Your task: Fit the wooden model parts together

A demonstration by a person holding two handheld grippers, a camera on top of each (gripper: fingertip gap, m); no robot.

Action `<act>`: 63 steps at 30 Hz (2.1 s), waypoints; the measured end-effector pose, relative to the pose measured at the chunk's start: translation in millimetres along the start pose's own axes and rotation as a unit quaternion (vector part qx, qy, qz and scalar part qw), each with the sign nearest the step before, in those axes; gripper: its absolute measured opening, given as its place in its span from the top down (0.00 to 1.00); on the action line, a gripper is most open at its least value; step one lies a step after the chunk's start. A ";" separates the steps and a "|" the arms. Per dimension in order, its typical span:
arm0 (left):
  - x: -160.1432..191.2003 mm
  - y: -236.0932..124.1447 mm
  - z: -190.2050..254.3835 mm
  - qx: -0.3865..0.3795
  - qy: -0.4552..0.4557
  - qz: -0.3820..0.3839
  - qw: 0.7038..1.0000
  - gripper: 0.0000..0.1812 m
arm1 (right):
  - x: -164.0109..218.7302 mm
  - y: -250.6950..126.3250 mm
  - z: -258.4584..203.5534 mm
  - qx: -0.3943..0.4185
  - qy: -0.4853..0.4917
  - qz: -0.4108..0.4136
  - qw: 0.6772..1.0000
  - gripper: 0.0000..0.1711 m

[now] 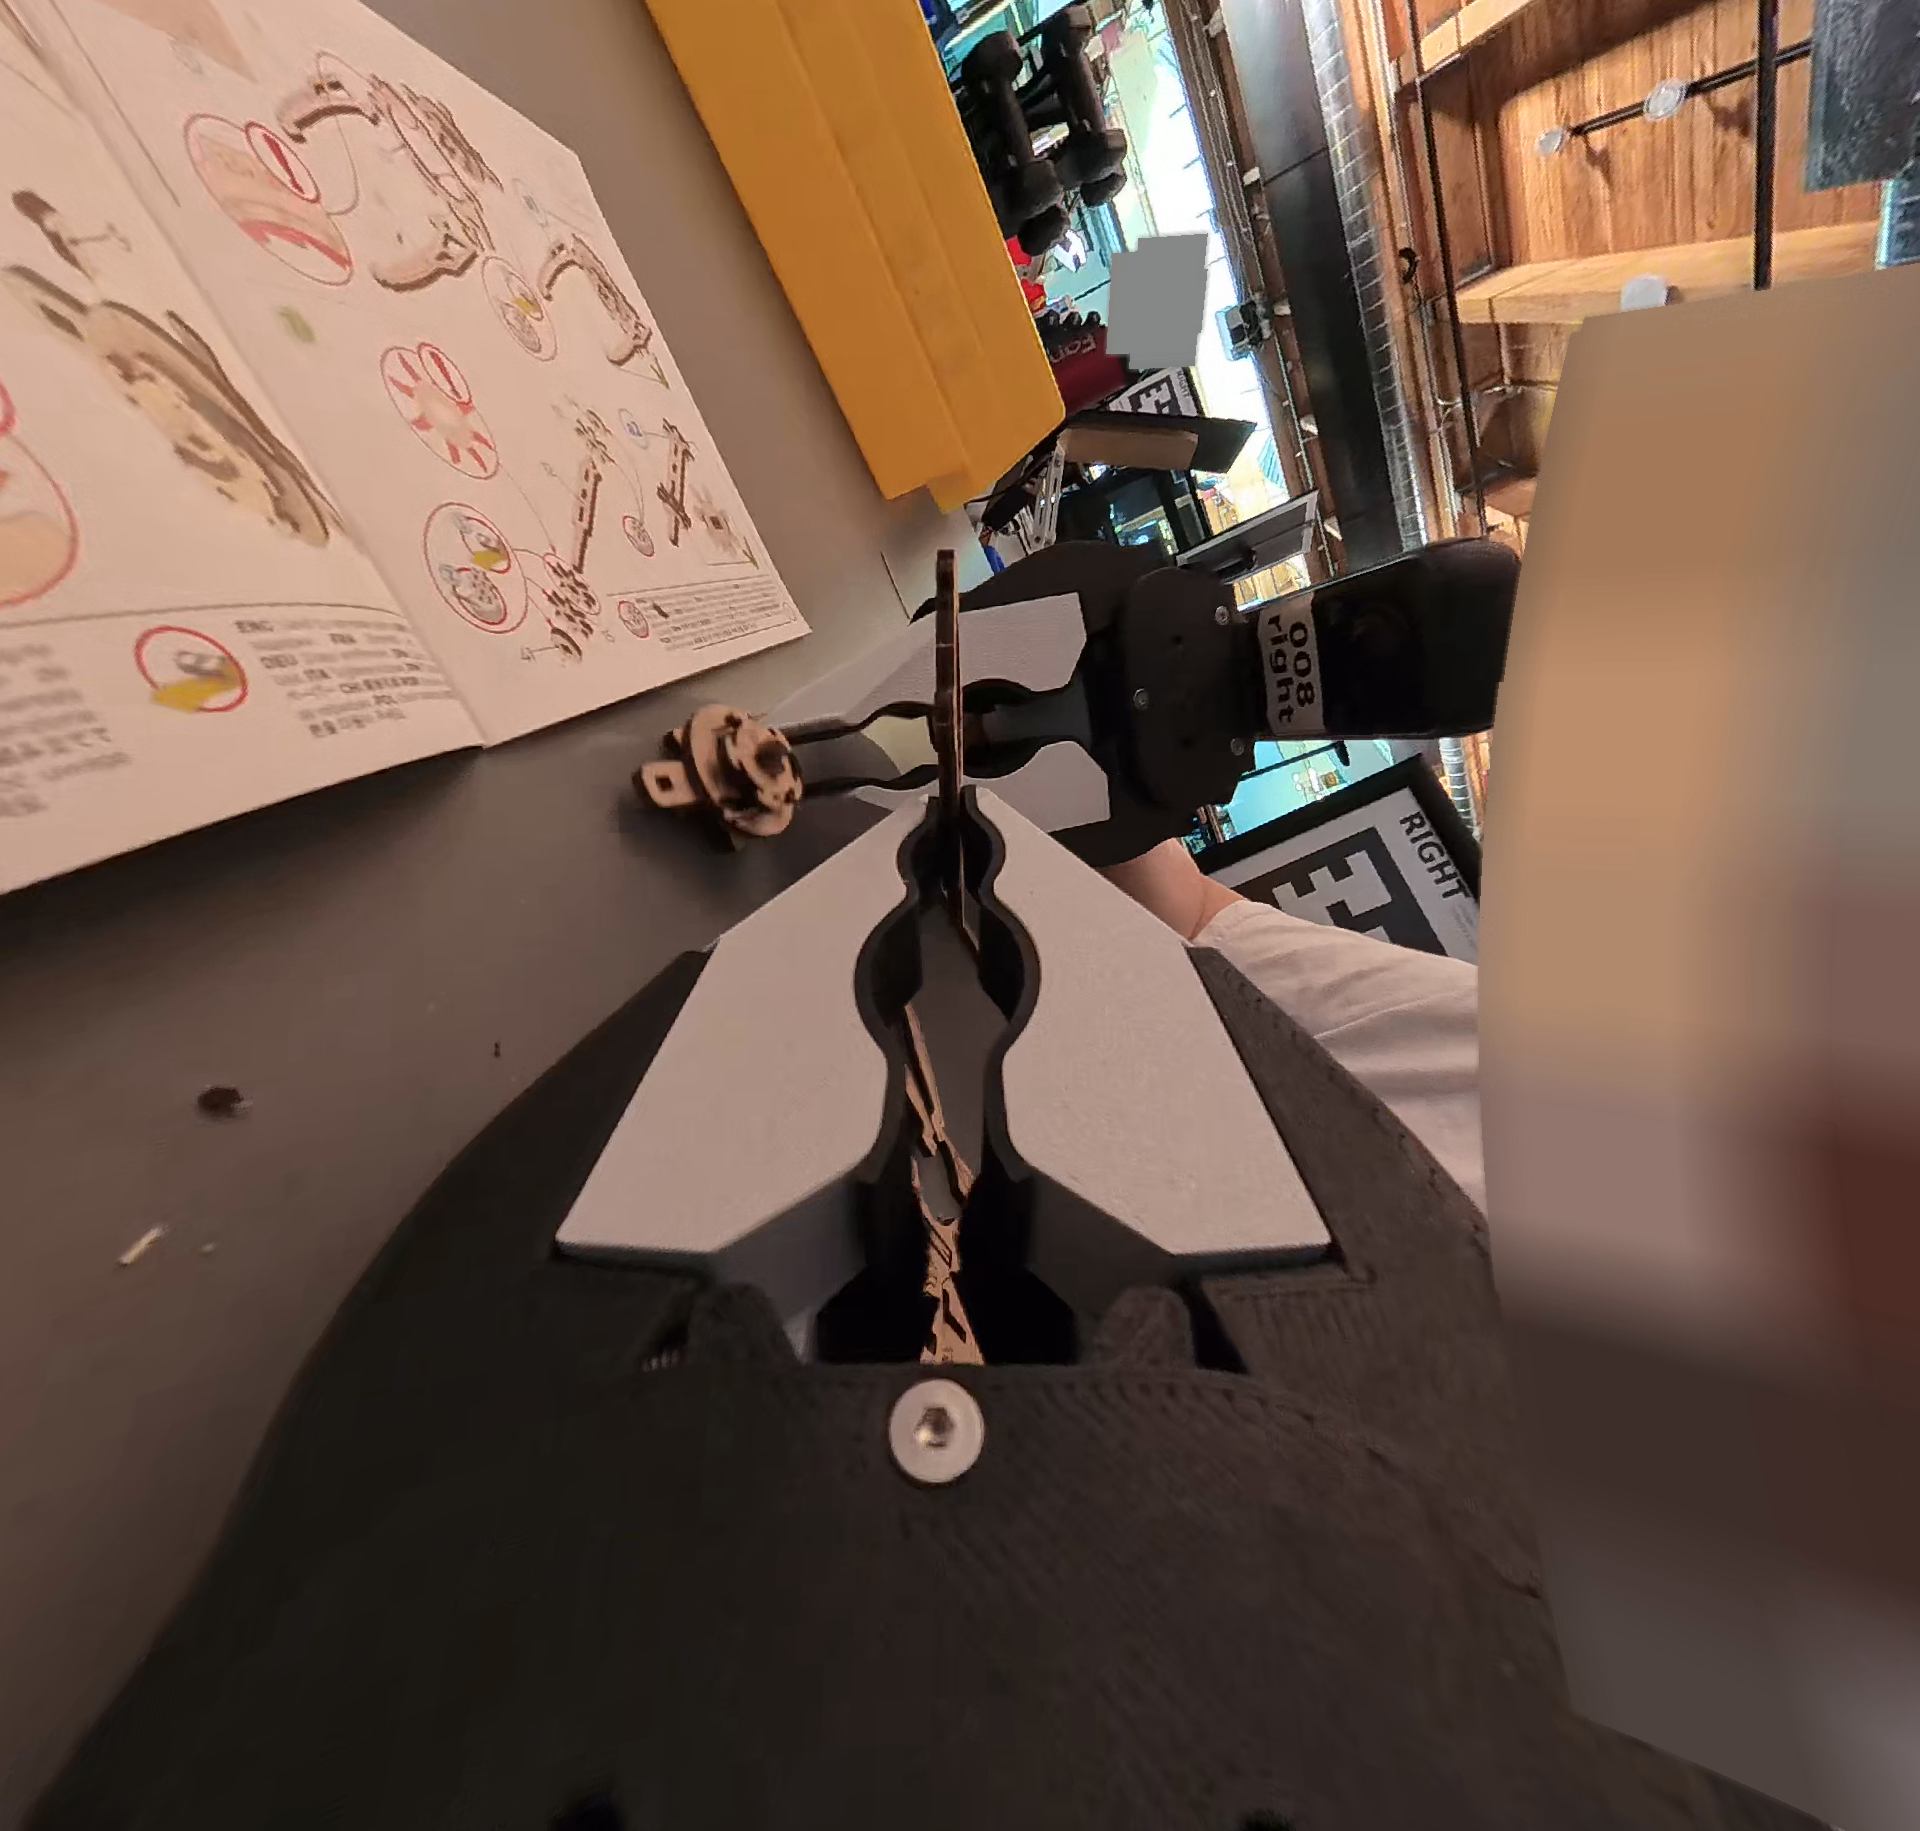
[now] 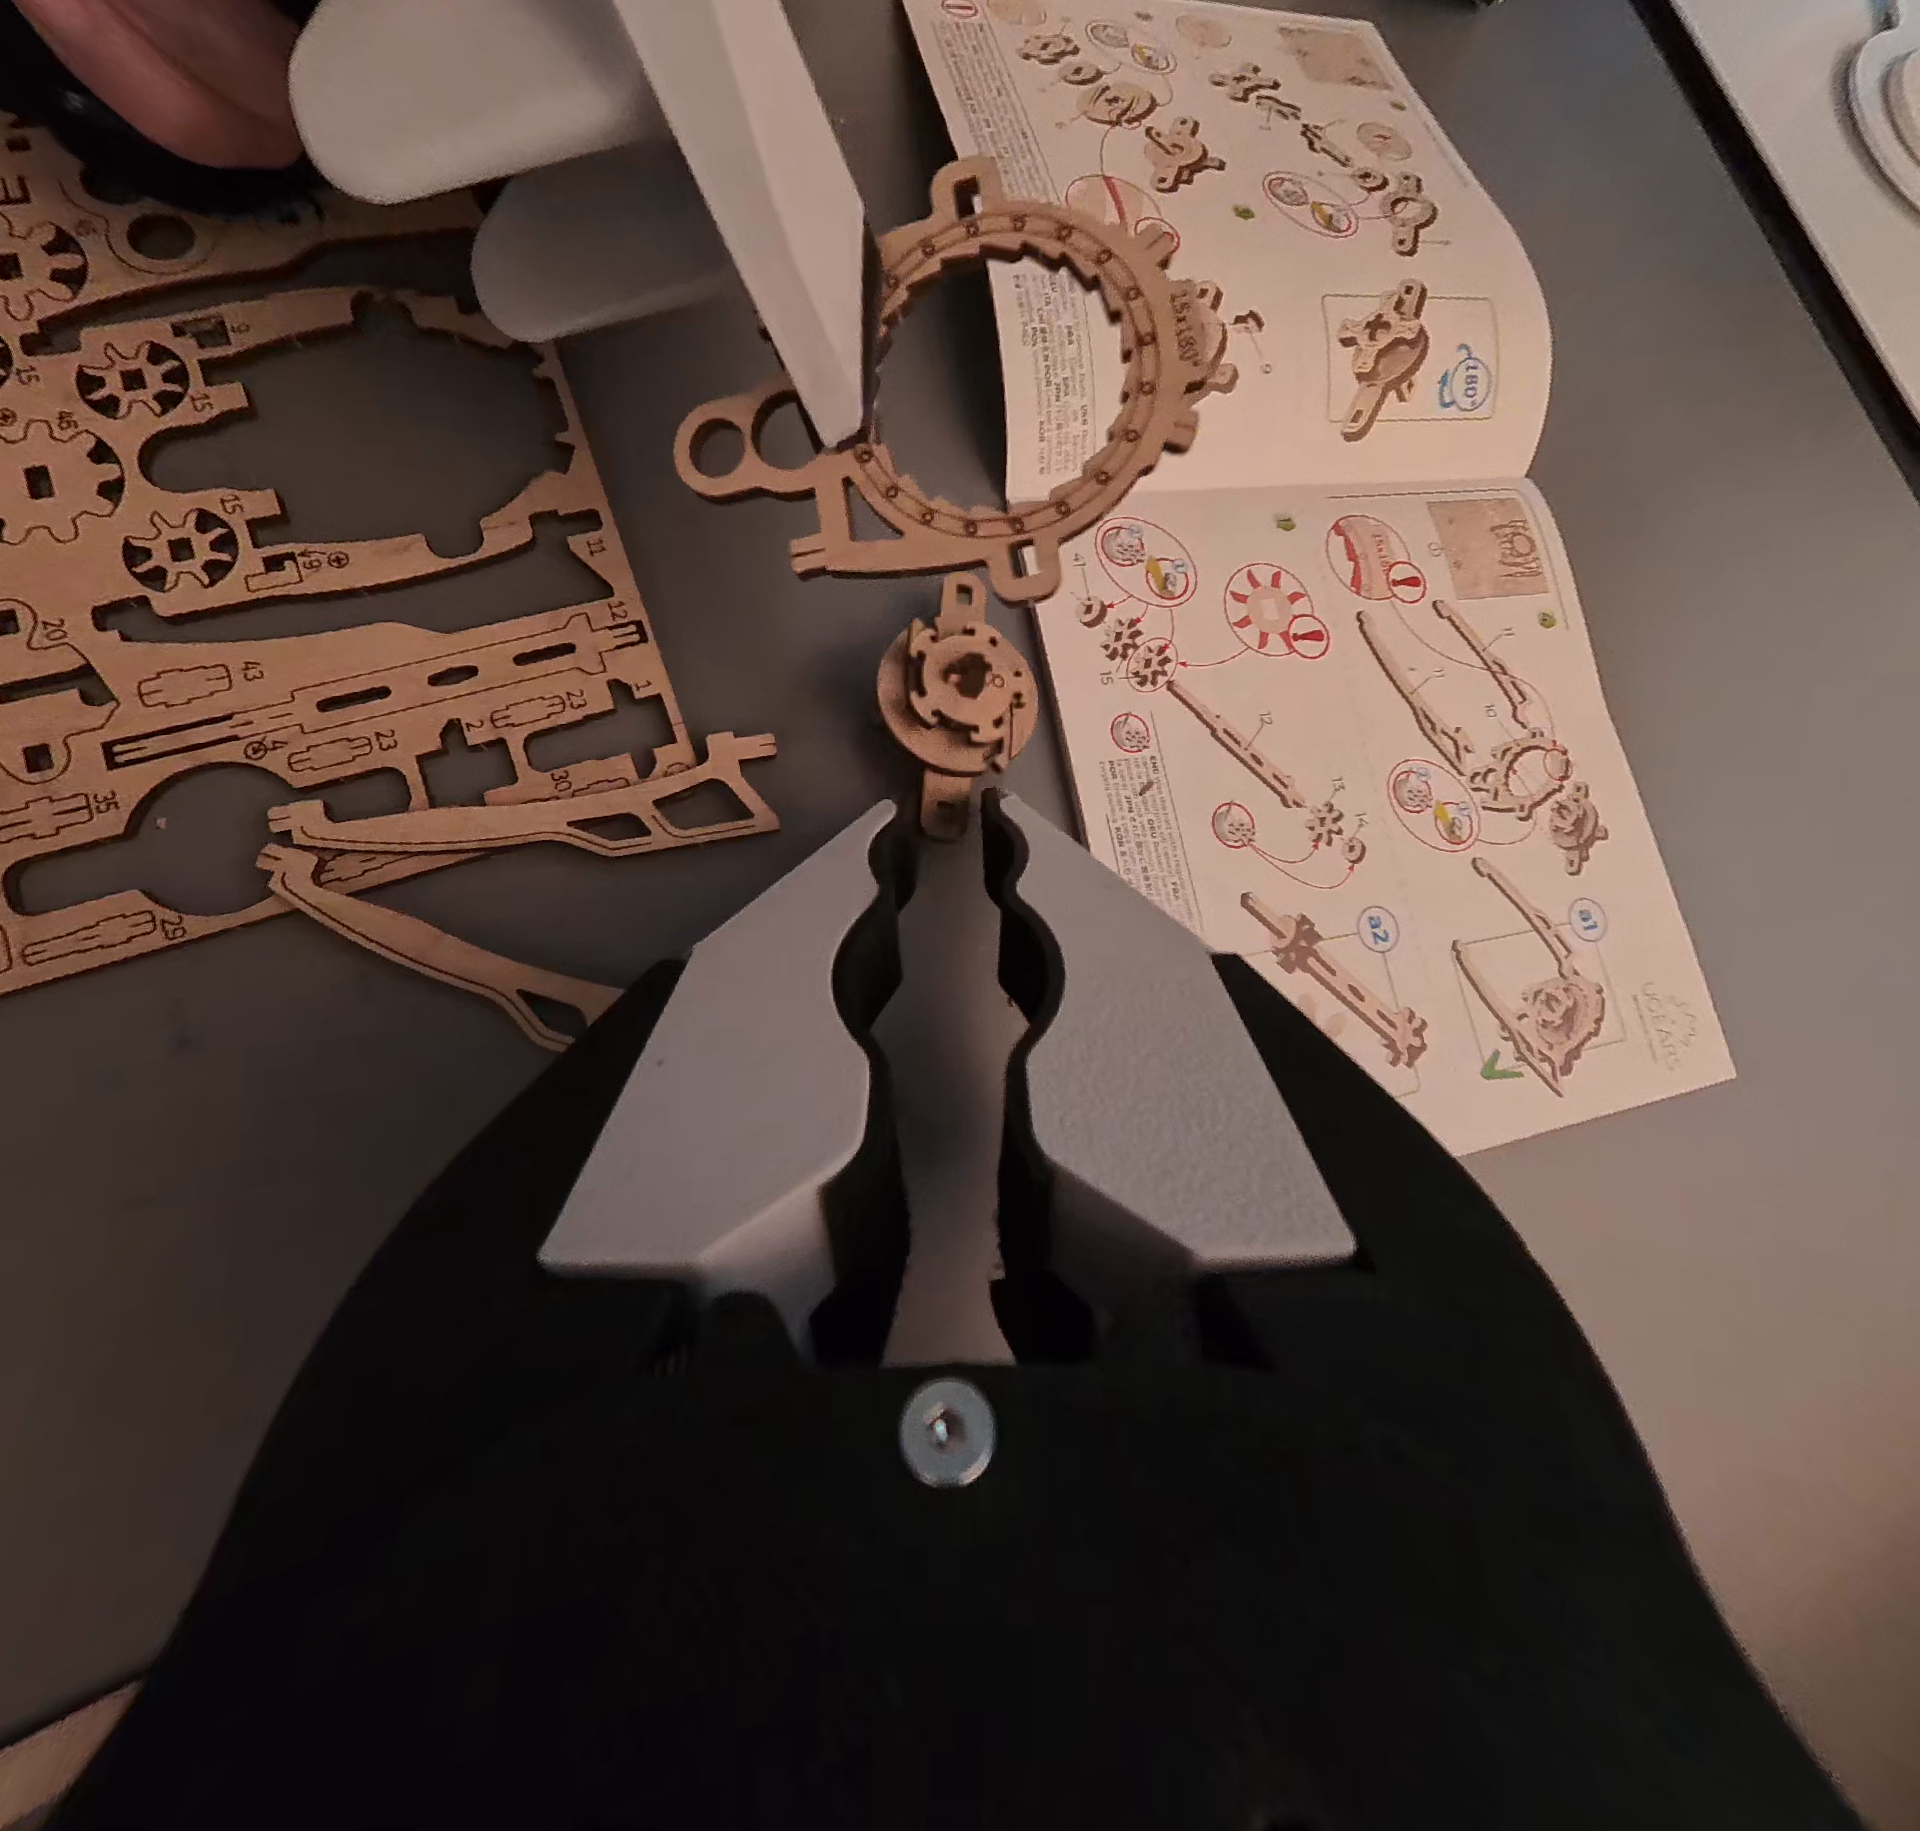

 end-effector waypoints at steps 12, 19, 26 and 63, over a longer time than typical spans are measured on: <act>3.7 3.5 -2.6 -0.004 -0.009 -0.019 1.000 1.00 | -0.2 -4.9 4.0 -0.032 0.029 0.017 0.999 0.96; 9.4 9.1 -0.6 0.007 -0.023 -0.031 0.999 1.00 | -14.0 -18.5 -2.6 0.003 -0.033 0.063 0.997 0.96; 7.9 7.3 0.0 0.018 -0.029 -0.018 0.999 1.00 | -20.9 -26.2 -6.4 0.039 -0.069 0.083 0.993 0.96; -4.3 -3.8 -15.4 -0.159 0.064 -0.038 0.984 0.84 | 1.4 0.8 -2.5 -0.066 -0.004 0.015 0.998 0.95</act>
Point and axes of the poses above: each gripper's, where its closed fingertips meet, y out along the fingers, x out of its underside, z = x × y across the jaws, the point moved 9 cm from there along -y, back along the fingers, and after that the axes turned 8 degrees about -x, right-handed, at the moved point
